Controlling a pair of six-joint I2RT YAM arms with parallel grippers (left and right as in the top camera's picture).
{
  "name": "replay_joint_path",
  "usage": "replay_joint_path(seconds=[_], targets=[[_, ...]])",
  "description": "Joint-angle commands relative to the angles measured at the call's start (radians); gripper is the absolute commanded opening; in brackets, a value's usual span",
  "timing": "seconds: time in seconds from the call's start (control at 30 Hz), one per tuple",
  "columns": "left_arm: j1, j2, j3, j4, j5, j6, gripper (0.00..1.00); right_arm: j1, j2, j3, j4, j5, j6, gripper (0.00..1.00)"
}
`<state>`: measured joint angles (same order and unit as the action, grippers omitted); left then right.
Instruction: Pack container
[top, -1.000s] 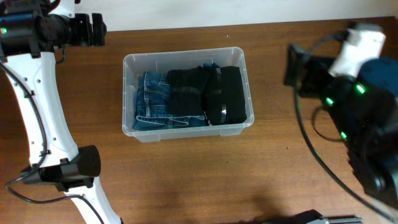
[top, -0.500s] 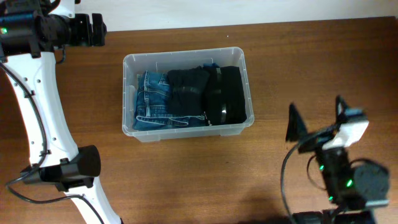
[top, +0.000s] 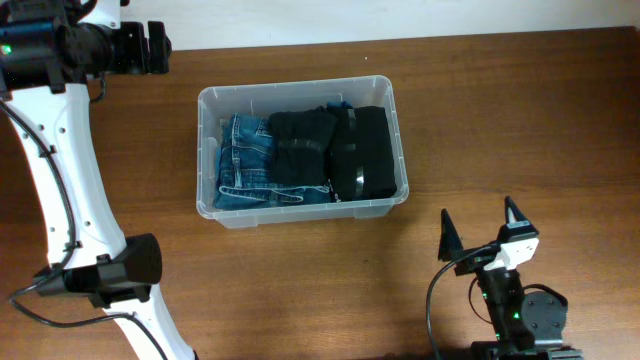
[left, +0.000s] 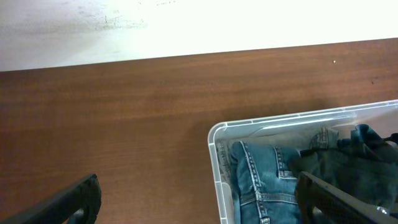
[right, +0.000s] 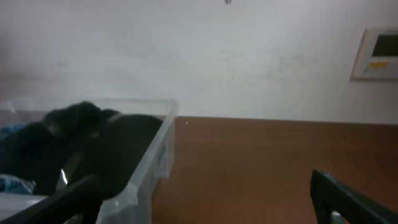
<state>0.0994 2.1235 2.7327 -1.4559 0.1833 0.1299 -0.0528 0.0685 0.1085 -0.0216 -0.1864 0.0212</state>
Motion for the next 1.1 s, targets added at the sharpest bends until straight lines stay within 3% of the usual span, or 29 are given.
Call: replay_joint_path(seconds=[0.0, 1.07], targets=[[0.000, 0.006, -0.004, 0.001, -0.004, -0.002, 0.99, -0.010, -0.031, -0.048, 0.003, -0.025, -0.006, 0.98], [0.000, 0.006, -0.004, 0.001, -0.004, -0.002, 0.99, -0.006, -0.033, -0.103, -0.034, -0.068, -0.006, 0.98]])
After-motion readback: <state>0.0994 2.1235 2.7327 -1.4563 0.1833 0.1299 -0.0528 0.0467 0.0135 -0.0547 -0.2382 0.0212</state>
